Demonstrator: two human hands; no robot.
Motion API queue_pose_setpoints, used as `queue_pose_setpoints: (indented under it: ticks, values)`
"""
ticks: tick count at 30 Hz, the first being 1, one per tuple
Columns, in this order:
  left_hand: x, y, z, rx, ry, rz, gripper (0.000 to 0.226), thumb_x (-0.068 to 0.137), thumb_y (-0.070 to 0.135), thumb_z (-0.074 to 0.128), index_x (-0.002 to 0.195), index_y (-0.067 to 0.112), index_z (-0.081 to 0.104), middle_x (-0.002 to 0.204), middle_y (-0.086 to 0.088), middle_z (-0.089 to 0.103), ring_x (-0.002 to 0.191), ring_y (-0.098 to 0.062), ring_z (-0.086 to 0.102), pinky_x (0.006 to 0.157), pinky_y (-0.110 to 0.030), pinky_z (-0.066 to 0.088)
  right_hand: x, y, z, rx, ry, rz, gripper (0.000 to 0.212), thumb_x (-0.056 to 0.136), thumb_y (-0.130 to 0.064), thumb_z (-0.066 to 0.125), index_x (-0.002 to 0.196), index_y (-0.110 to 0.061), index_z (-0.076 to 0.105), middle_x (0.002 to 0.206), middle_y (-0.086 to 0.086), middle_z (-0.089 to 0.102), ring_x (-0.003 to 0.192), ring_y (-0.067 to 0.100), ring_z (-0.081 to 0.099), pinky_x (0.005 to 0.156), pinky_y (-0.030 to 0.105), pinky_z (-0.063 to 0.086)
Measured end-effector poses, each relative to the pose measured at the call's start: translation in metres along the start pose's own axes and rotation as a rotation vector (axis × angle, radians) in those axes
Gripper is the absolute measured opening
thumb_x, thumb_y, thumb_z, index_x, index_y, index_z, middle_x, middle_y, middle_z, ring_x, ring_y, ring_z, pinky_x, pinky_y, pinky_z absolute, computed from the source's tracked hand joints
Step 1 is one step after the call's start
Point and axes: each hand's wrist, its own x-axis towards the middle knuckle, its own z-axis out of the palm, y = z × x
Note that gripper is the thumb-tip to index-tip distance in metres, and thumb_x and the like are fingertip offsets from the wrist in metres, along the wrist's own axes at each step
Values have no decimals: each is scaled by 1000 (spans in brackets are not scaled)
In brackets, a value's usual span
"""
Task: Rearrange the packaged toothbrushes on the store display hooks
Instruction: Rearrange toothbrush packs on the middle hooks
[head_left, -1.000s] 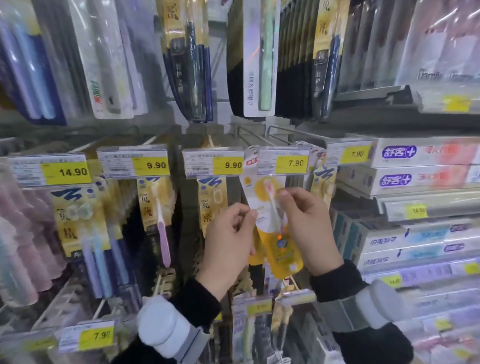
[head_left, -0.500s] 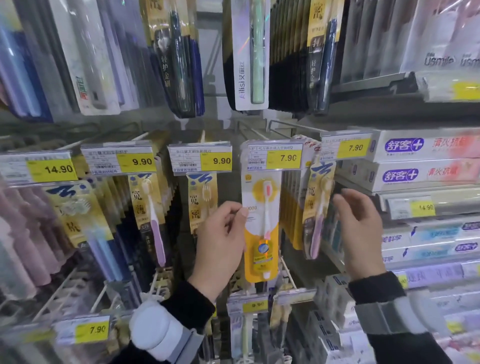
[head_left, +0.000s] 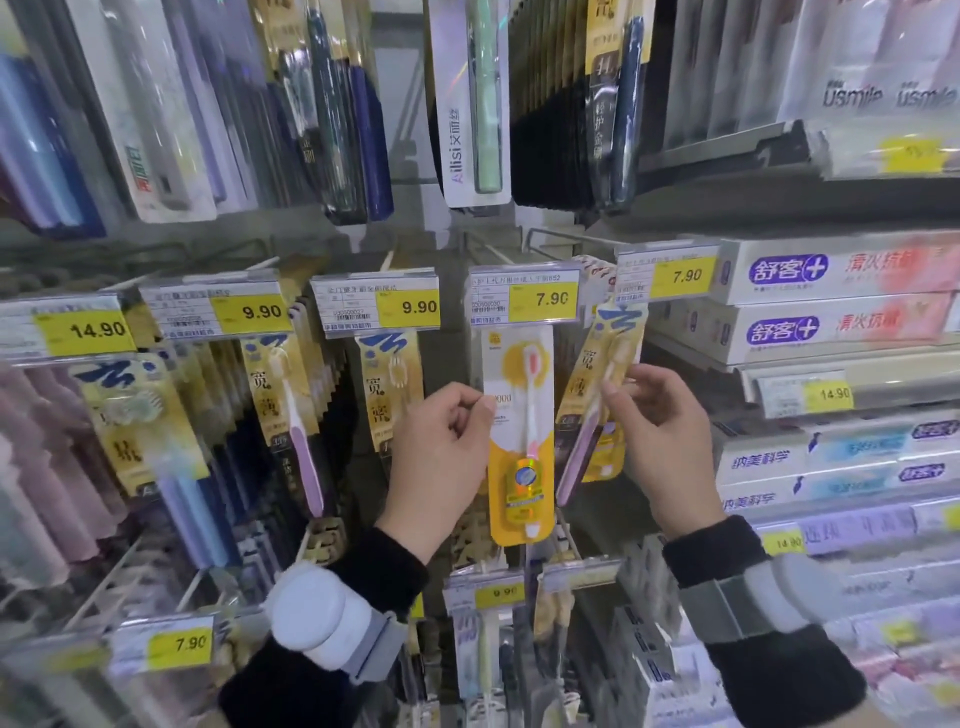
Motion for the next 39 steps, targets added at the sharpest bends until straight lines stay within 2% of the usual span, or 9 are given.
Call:
queue_pose_setpoints:
  ticks: [5, 9, 13, 18, 24, 28, 32, 34, 39]
  values:
    - [1, -3, 1, 31, -20, 19, 25, 99, 25, 55, 75, 24, 58, 59, -17, 54, 55, -36, 56, 56, -48, 47, 4, 1, -8, -40, -74, 11, 10, 94, -25, 65, 93, -17, 70, 93, 15, 73, 82, 20, 63, 82, 49, 55]
    - [-1, -5, 0, 49, -52, 38, 23, 101, 26, 52, 78, 25, 56, 58, -8, 51, 53, -31, 53, 52, -42, 43, 2, -5, -17, 97, -169, 100, 18, 101, -21, 58, 89, -27, 70, 92, 1, 75, 86, 19, 66, 81, 41, 50]
    - [-1, -5, 2, 39, -63, 14, 22, 101, 27, 53, 80, 22, 59, 55, 1, 45, 50, -17, 48, 51, -27, 38, -3, -12, -23, 190, -242, 163, 14, 103, -19, 55, 101, -14, 68, 95, 7, 76, 86, 23, 67, 83, 45, 51]
    - [-2, -4, 4, -23, -56, -24, 23, 100, 27, 54, 80, 18, 61, 57, -5, 45, 53, -25, 49, 52, -32, 39, -10, -21, -28, 258, -271, 161, 21, 105, -19, 52, 111, -3, 63, 112, 26, 72, 94, 29, 66, 81, 41, 53]
    - [3, 2, 3, -81, -36, -44, 28, 99, 33, 55, 83, 12, 63, 59, -15, 45, 54, -21, 45, 53, -33, 37, -16, -25, -33, 264, -312, 172, 17, 104, -18, 52, 99, -14, 67, 98, 7, 74, 85, 21, 68, 78, 36, 55]
    - [10, 8, 5, -132, -12, -80, 25, 99, 30, 56, 82, 15, 66, 58, 1, 44, 54, -13, 41, 50, -23, 33, -31, -18, -35, 220, -384, 213, 16, 103, -18, 53, 102, -9, 66, 98, 5, 72, 91, 21, 63, 81, 36, 50]
    - [-2, 7, 0, -129, 3, -71, 20, 99, 33, 56, 94, 21, 71, 75, -15, 68, 69, -27, 60, 59, -28, 46, -48, -23, -28, 124, -490, 161, 14, 100, -11, 54, 99, 0, 63, 88, -2, 72, 80, 12, 61, 74, 25, 47]
    - [-10, 0, -16, -113, 67, -75, 20, 98, 30, 57, 94, 20, 74, 73, 3, 71, 67, -8, 63, 60, -17, 47, -53, -29, -16, 121, -506, 141, 15, 98, -6, 55, 89, -7, 67, 76, -9, 73, 69, 4, 63, 68, 12, 49]
    - [-14, -25, -69, -159, 251, -145, 27, 99, 21, 53, 79, 14, 69, 52, 7, 44, 46, -8, 35, 48, -23, 27, -64, -43, 34, 55, -645, 87, 17, 96, -9, 63, 85, -14, 75, 78, -8, 74, 72, 1, 64, 72, 18, 49]
